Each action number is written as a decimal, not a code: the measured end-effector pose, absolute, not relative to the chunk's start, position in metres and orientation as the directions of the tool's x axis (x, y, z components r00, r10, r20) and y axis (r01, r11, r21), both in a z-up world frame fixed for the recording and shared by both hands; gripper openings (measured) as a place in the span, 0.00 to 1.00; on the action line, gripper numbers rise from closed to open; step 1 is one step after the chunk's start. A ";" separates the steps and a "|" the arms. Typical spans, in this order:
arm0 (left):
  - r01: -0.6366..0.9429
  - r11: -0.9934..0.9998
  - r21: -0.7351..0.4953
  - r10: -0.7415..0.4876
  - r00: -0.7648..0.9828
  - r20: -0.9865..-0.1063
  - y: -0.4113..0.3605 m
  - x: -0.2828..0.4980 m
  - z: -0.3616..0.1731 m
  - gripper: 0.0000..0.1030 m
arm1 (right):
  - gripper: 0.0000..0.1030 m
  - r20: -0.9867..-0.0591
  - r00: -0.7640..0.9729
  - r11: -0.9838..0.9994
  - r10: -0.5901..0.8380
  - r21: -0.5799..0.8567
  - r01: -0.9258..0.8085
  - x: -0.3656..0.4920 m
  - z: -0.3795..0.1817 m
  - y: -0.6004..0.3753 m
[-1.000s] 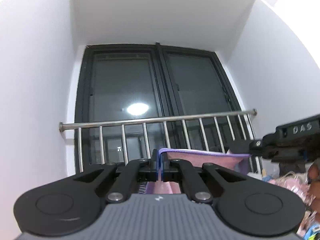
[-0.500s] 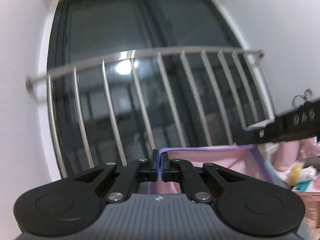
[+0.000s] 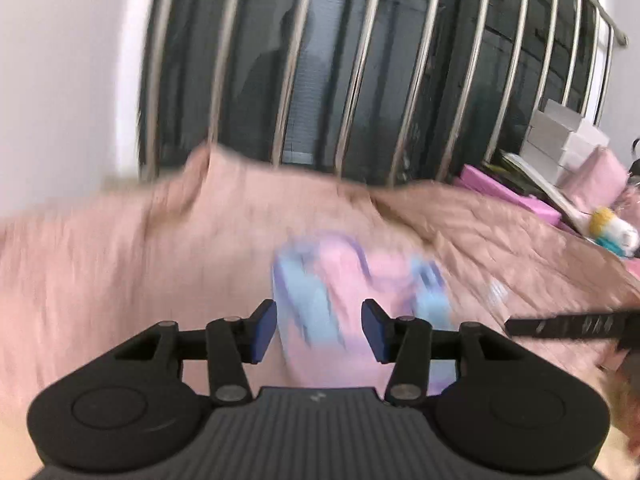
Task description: Fold clothes
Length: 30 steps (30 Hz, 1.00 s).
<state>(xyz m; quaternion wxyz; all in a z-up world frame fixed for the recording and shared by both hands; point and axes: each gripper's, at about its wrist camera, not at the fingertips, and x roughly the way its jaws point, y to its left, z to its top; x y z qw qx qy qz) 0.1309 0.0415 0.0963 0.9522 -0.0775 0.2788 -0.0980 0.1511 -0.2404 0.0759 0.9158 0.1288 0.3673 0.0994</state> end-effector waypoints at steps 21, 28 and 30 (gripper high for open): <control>0.329 0.930 -0.167 -0.363 0.738 -0.569 -0.026 -0.062 0.031 0.45 | 0.04 -0.585 0.655 0.854 0.478 0.483 -0.192 -0.039 0.042 -0.257; 0.435 0.894 0.106 -0.337 0.809 -0.481 -0.061 -0.107 0.040 0.50 | 0.03 -0.485 0.669 0.769 0.562 0.604 -0.208 -0.055 0.076 -0.280; 0.443 0.876 0.191 -0.320 0.829 -0.458 -0.070 -0.107 0.041 0.50 | 0.03 -0.474 0.667 0.763 0.575 0.604 -0.228 -0.059 0.085 -0.282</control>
